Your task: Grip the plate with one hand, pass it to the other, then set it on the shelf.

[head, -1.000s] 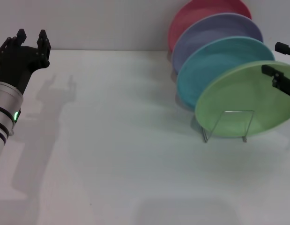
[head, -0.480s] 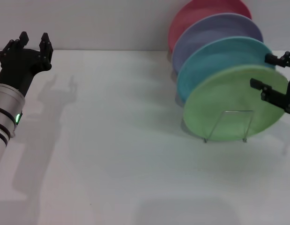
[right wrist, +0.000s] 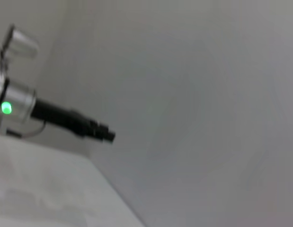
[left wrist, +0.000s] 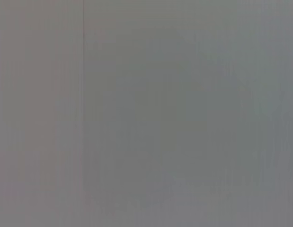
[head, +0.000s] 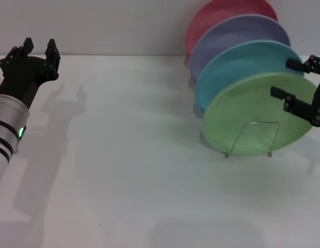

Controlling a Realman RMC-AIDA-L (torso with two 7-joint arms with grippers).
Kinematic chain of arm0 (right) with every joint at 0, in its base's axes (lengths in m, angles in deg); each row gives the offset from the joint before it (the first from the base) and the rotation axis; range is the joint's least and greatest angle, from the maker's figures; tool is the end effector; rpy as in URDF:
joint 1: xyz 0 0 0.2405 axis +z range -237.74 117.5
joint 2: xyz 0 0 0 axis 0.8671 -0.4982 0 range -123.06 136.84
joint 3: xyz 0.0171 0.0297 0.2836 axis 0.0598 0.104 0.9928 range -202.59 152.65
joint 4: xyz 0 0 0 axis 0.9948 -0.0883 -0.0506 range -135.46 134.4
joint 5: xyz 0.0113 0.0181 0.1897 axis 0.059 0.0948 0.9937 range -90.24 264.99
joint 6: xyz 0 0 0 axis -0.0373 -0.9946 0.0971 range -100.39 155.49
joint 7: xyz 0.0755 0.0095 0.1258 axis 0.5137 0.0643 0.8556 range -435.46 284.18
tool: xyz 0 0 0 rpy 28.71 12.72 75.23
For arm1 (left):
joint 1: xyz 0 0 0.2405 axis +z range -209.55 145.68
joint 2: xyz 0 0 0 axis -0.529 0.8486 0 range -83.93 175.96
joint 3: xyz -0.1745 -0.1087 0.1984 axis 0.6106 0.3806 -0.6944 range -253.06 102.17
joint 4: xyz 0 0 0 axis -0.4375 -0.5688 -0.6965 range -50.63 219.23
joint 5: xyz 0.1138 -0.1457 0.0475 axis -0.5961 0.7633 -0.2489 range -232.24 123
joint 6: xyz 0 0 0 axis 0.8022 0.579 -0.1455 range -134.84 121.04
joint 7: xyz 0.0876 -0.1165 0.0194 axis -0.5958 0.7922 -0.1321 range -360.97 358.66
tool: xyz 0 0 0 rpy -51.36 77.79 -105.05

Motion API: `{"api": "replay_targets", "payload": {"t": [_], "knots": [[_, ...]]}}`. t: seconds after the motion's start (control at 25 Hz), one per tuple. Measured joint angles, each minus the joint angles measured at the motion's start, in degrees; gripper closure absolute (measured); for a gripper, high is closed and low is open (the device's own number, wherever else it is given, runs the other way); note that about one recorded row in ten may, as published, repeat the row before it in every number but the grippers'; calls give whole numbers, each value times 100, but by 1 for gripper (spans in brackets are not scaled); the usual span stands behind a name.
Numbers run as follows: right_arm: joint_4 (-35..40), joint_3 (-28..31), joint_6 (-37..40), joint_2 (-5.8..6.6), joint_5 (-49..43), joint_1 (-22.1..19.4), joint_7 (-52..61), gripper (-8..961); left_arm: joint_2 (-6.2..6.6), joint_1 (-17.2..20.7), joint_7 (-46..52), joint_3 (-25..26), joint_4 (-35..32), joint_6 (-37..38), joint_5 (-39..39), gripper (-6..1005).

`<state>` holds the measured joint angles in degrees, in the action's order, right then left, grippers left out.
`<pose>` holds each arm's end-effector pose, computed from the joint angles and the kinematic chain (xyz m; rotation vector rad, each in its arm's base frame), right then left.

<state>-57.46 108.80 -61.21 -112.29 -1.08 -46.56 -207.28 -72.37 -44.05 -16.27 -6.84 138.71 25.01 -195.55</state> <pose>0.2815 0.2949 0.0581 -2.2952 -0.1974 0.6511 -0.2725 0.3548 -0.0129 -1.6134 -0.5759 -0.6393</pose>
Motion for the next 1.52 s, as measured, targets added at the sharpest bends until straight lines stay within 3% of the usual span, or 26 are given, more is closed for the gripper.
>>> {"api": "replay_targets", "payload": {"t": [0.24,0.4,0.64,0.68,0.76,0.84,0.88,0.96,1.0,1.08,1.24,1.52], "knots": [[48,75,-171,-2,809,-79,-248,391,-3,11,1,0,-10,0,4,534],[896,342,275,-35,2963,-170,-966,391,-5,16,1,-3,-10,1,4,534],[2014,1227,767,-55,4345,87,-1225,391,-6,44,5,-27,-62,340,-23,534],[2375,1531,774,-72,4720,127,-1420,391,-2,37,6,-83,-204,585,-29,534],[2530,1618,773,-72,4881,127,-1505,391,-18,-69,5,-403,-990,1966,-33,534],[2812,1672,777,-72,5258,109,-1562,391,-18,-69,5,-403,-990,1966,-33,534],[3093,1692,808,-72,5654,90,-1568,391,-33,-145,14,-521,-1371,2532,-26,534],[3225,1698,829,-72,5823,89,-1567,391,-33,-145,14,-521,-1371,2532,-26,534],[3371,1698,852,-72,5986,90,-1554,391,-39,-282,320,-633,-2100,3441,12,534],[3767,1677,923,-72,6459,131,-1435,391,-31,-277,566,-550,-2252,3482,15,534],[4001,1648,1004,-70,6590,176,-1321,391,-21,-289,852,-213,-2774,3690,20,534],[4138,1478,1051,-70,6549,210,-1344,391,-8,-299,899,-121,-3020,3719,21,534]]}}
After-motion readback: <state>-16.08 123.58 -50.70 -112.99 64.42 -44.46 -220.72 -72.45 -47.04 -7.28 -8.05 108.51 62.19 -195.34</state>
